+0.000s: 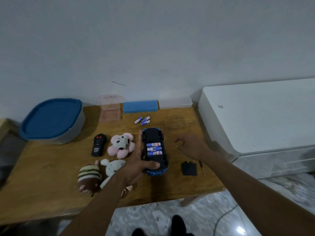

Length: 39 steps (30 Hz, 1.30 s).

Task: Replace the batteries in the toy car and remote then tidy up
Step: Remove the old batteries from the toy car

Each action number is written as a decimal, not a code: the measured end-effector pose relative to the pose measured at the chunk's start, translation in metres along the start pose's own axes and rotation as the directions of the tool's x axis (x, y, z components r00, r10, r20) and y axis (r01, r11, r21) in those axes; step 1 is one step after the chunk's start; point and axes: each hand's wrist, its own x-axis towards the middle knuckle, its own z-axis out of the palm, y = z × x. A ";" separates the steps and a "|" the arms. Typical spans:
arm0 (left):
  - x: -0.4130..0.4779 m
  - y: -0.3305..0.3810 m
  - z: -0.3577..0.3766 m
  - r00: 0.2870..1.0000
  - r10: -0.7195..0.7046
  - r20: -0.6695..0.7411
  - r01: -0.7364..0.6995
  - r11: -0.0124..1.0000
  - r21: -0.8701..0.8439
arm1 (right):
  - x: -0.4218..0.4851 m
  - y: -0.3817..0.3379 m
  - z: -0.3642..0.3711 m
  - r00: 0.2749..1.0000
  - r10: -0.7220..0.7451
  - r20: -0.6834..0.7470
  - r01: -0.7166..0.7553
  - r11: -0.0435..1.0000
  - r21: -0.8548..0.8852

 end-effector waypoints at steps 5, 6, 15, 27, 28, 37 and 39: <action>0.002 0.022 -0.015 0.997 0.068 -0.030 -0.068 0.997 0.021 | 0.004 -0.062 -0.012 0.986 0.019 -0.167 0.025 0.966 0.256; 0.003 0.026 -0.018 0.996 0.075 -0.042 -0.074 0.997 0.035 | 0.004 -0.074 -0.013 0.986 0.025 -0.166 0.023 0.960 0.280; 0.017 0.036 -0.027 0.973 0.224 -0.046 -0.214 0.963 0.161 | 0.008 -0.125 -0.007 0.954 0.157 -0.256 -0.121 0.981 0.151; 0.015 0.043 -0.028 0.983 0.185 -0.010 -0.180 0.966 0.184 | 0.012 -0.133 -0.002 0.841 0.538 -0.057 -0.253 0.484 0.838; 0.015 0.043 -0.029 0.984 0.179 -0.009 -0.174 0.969 0.173 | 0.011 -0.134 -0.002 0.842 0.537 -0.046 -0.253 0.469 0.846; 0.011 0.036 -0.029 0.989 0.149 0.021 -0.150 0.986 0.069 | 0.004 -0.147 -0.008 0.869 0.474 -0.138 -0.160 0.535 0.830; 0.010 0.034 -0.025 0.988 0.150 0.028 -0.151 0.986 0.063 | 0.005 -0.149 -0.005 0.866 0.464 -0.187 -0.150 0.597 0.788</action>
